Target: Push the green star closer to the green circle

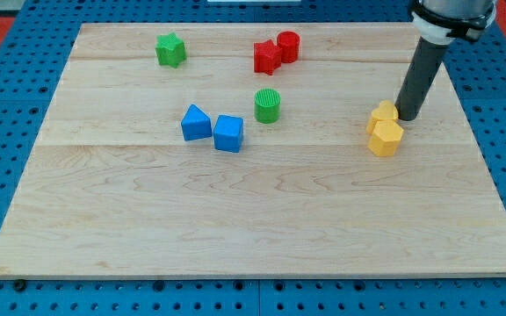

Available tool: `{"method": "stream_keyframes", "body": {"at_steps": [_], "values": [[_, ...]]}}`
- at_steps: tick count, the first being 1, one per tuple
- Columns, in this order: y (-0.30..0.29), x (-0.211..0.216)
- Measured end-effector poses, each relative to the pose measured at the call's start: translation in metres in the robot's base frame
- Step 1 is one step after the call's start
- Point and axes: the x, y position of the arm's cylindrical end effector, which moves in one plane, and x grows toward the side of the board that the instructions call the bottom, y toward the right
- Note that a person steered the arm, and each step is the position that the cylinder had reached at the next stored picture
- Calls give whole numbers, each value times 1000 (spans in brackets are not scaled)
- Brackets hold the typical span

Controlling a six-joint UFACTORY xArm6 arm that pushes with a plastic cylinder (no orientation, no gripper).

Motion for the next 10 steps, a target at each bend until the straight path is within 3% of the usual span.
{"method": "stream_keyframes", "body": {"at_steps": [2,6,7,8,10], "values": [[-19,-66],[-388,-97],[-420,-138],[-386,-181],[-332,-127]]}}
